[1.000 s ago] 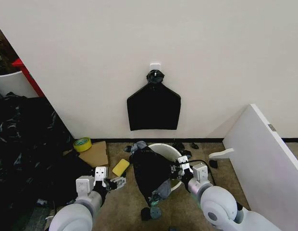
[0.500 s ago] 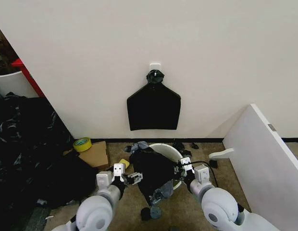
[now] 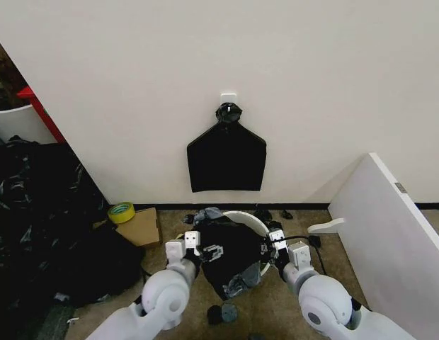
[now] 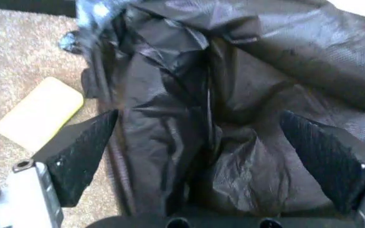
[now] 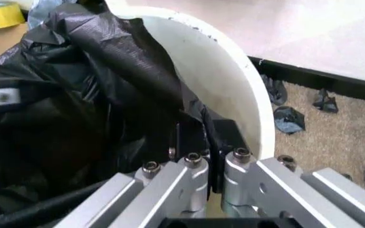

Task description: Place the garbage bag over the trash bin.

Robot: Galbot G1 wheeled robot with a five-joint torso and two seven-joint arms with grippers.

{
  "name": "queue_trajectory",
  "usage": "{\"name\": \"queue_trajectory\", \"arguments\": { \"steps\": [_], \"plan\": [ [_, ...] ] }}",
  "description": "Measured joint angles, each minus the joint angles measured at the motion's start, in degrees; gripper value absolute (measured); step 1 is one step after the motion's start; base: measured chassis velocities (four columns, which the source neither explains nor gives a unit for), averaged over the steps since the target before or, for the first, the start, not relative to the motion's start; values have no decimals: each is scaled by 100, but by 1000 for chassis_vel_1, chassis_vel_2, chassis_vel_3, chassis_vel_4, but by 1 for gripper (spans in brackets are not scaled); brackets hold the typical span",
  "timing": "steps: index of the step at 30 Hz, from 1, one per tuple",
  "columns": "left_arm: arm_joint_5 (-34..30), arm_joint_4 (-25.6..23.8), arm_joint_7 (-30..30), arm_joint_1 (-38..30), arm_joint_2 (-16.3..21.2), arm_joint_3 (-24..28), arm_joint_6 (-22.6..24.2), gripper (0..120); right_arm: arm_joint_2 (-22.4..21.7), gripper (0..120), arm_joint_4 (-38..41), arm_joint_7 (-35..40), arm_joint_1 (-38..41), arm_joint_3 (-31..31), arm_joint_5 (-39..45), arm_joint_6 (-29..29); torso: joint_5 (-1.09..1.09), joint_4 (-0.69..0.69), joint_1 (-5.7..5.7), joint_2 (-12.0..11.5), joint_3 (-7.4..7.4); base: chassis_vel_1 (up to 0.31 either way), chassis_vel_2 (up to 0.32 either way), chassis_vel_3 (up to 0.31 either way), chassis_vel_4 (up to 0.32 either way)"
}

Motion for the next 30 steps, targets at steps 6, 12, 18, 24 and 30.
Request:
{"name": "queue_trajectory", "arguments": {
  "steps": [6, 12, 18, 24, 30],
  "plan": [
    [77, 256, -353, -160, -274, 183, 321, 94, -2, 0, 59, -3, -23, 2, -5, -5, -1, 0, 0, 0, 0, 0, 0, 0, 0],
    [133, 337, -551, -156, -285, 202, 533, 86, 3, 0, 81, -6, -22, -3, -19, -10, -2, 0, 0, 0, -1, 0, 0, 0, 0],
    [151, 462, -544, -109, -305, 125, 545, 70, -1, 0, 87, -10, -6, -24, -25, -11, -2, 1, 0, 0, -1, 0, 0, 0, 0],
    [254, 553, -417, -39, -381, 53, 441, 44, -15, 0, 118, -16, -15, -42, -37, -5, -1, 1, 0, 0, -1, 0, 0, 0, 0],
    [255, 485, -388, 41, -282, -22, 424, 23, 33, 0, 144, -18, -102, -79, -150, 50, -3, 0, 0, 0, -1, 0, 0, 0, 0]
  ]
}}
